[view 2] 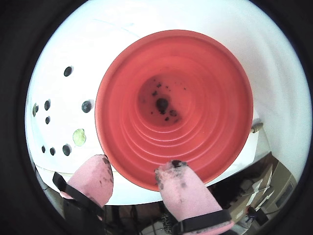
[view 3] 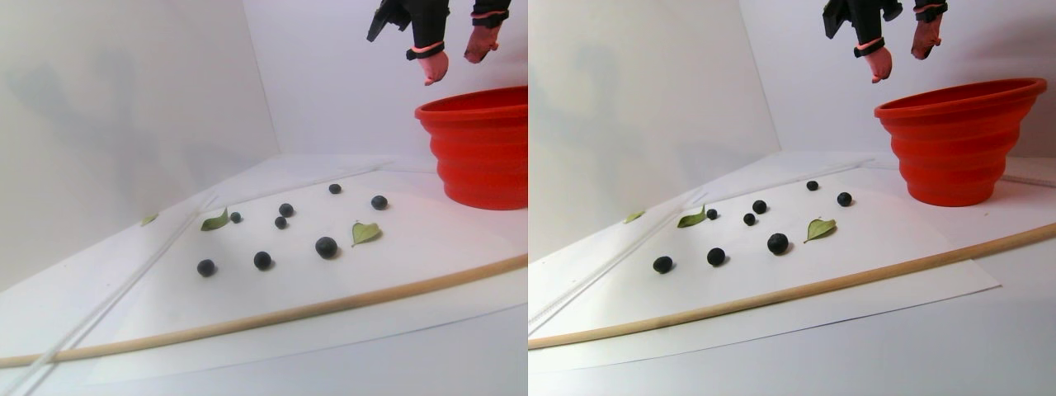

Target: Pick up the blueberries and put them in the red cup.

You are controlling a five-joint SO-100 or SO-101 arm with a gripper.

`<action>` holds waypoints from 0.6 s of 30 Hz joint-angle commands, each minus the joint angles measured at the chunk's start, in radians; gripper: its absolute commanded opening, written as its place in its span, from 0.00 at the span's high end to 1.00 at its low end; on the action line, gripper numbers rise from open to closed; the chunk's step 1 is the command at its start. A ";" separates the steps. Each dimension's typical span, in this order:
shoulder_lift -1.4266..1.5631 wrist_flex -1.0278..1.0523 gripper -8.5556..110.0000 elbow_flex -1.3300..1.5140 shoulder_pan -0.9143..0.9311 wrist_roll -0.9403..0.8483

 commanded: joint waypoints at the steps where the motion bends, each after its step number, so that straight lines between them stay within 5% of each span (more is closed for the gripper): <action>1: 0.067 -0.012 0.79 -0.110 -0.028 0.021; 18: 0.081 0.006 0.78 -0.100 -0.169 0.109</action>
